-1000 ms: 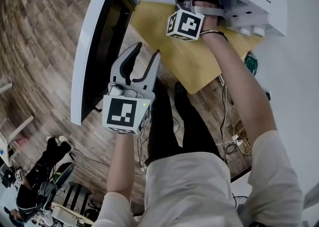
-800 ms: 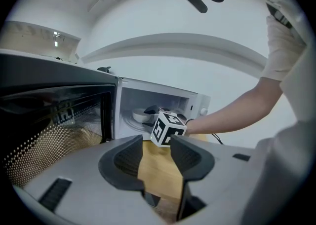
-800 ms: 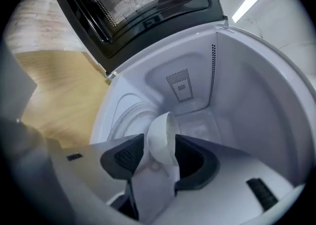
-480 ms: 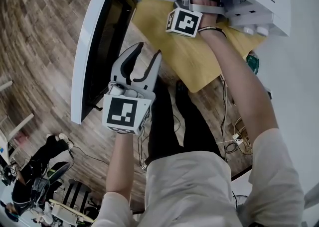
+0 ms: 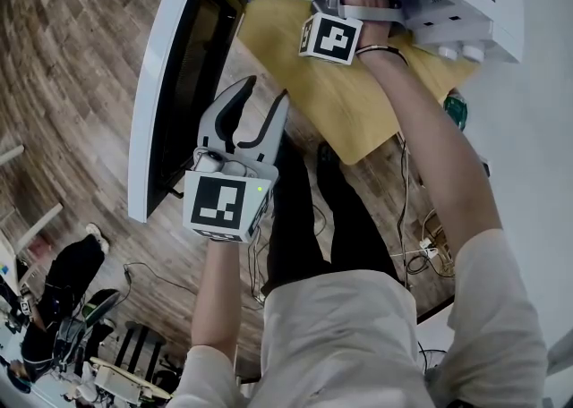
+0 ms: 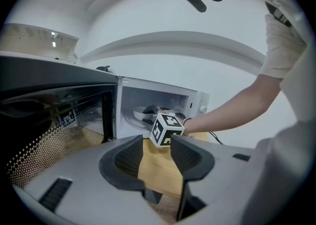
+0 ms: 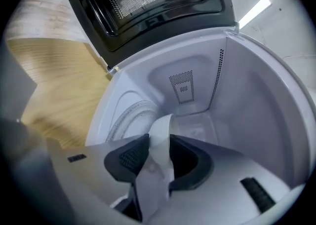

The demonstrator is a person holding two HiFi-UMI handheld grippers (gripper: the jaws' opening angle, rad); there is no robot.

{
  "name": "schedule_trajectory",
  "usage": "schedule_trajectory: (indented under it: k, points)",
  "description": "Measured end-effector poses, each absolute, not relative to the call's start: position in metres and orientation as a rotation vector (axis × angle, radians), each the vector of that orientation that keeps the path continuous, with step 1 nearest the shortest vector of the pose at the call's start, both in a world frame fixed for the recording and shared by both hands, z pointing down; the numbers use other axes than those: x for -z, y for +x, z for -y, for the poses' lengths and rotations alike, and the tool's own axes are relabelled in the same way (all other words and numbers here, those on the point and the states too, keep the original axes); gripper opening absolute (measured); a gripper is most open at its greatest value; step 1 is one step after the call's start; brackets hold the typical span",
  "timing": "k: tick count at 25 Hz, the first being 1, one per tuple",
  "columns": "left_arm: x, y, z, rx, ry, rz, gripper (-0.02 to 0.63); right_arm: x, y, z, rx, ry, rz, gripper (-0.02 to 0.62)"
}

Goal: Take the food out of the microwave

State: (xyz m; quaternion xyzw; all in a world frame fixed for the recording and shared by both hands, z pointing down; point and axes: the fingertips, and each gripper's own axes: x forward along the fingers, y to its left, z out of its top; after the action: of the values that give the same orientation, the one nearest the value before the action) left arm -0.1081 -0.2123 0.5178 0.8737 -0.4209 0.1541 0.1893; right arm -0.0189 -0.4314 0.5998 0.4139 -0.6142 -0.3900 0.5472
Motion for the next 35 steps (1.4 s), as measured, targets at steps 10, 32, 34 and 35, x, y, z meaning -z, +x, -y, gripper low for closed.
schedule_trajectory:
  k: [10,32,34,35]
  points:
    - [-0.512,-0.105,0.21,-0.436,2.46,1.191,0.16,-0.601,-0.022,0.422,0.924,0.913,1.461,0.09]
    - [-0.486,-0.1,0.185,-0.438,2.475,1.221,0.16,-0.58,-0.03,0.39,0.94,0.883,1.515,0.071]
    - [-0.48,-0.099,0.182,-0.435,2.478,1.229,0.16,-0.576,-0.029,0.384,0.944,0.876,1.521,0.069]
    - [-0.477,-0.098,0.181,-0.434,2.479,1.233,0.16,-0.574,-0.028,0.381,0.943,0.874,1.525,0.069]
